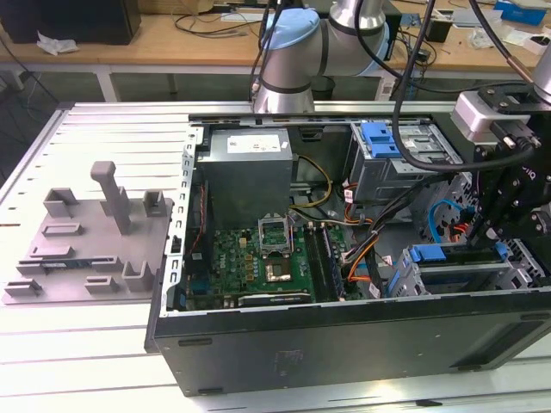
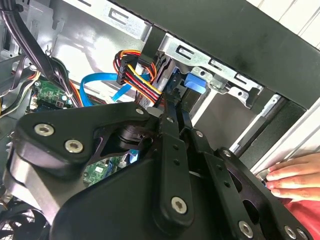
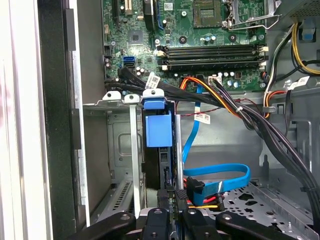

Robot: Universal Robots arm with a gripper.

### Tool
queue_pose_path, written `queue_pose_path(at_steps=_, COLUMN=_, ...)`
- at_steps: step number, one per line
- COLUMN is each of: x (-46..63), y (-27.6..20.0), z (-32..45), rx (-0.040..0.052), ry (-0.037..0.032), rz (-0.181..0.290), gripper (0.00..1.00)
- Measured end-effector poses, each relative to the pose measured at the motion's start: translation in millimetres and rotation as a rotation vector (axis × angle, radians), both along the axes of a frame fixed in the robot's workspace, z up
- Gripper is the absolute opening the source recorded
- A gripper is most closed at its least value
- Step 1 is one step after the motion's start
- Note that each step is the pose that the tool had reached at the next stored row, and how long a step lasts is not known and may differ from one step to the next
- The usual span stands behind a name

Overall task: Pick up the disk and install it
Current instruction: 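Insert the first disk wire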

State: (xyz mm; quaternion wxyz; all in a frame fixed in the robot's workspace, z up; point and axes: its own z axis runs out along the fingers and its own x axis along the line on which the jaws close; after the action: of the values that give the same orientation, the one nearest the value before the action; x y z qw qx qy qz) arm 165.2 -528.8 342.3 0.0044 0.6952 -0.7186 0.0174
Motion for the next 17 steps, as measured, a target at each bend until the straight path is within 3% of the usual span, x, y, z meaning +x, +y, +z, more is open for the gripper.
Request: queue_pose_path(at_steps=17, x=0.0, y=0.0, z=-2.3, rx=0.0002, ry=0.0000, rz=0.000, gripper=0.16)
